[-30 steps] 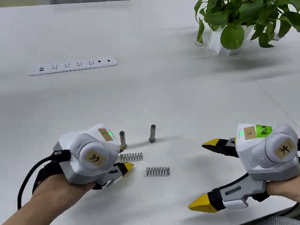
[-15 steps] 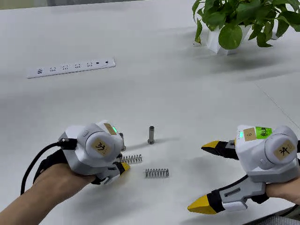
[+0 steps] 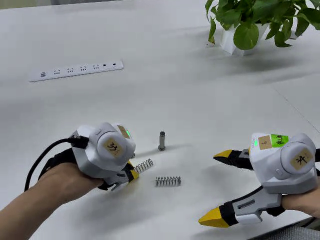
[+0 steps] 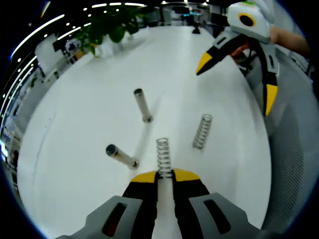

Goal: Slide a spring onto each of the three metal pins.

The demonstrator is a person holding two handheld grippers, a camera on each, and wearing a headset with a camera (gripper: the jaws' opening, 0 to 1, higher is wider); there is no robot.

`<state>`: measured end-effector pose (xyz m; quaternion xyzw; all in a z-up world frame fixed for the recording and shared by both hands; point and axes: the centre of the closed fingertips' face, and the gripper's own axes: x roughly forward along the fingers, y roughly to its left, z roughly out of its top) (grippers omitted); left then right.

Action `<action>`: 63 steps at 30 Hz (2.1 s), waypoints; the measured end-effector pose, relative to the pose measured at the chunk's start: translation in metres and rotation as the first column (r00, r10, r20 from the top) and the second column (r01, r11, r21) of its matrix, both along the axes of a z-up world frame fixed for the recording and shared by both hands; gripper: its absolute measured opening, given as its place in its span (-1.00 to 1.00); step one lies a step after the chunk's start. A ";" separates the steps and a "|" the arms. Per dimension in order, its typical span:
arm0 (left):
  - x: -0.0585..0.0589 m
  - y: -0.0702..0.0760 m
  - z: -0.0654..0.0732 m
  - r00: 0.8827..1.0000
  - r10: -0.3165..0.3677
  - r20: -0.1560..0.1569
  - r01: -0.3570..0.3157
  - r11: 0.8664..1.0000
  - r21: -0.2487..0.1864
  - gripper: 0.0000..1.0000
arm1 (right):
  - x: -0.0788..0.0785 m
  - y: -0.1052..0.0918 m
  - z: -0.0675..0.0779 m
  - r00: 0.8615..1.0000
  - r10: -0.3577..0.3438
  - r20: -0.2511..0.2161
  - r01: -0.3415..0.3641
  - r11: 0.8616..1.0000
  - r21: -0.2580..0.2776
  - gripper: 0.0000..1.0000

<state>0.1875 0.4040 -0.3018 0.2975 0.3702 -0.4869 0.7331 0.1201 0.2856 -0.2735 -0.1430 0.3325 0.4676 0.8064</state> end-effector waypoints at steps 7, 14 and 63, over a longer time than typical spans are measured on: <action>0.000 0.001 0.000 1.000 0.019 -0.002 -0.019 1.000 0.001 -0.79 | -0.002 0.000 0.000 1.000 -0.007 -0.001 0.007 1.000 0.003 0.77; -0.004 0.004 0.001 0.998 0.054 0.013 -0.053 0.998 -0.041 -0.79 | -0.005 0.001 0.000 1.000 -0.009 -0.004 0.009 1.000 0.009 0.77; -0.076 -0.029 0.068 0.984 -0.146 0.107 0.178 0.887 -0.427 -0.80 | -0.003 0.065 0.068 0.976 0.212 -0.056 -0.194 0.953 0.232 -0.36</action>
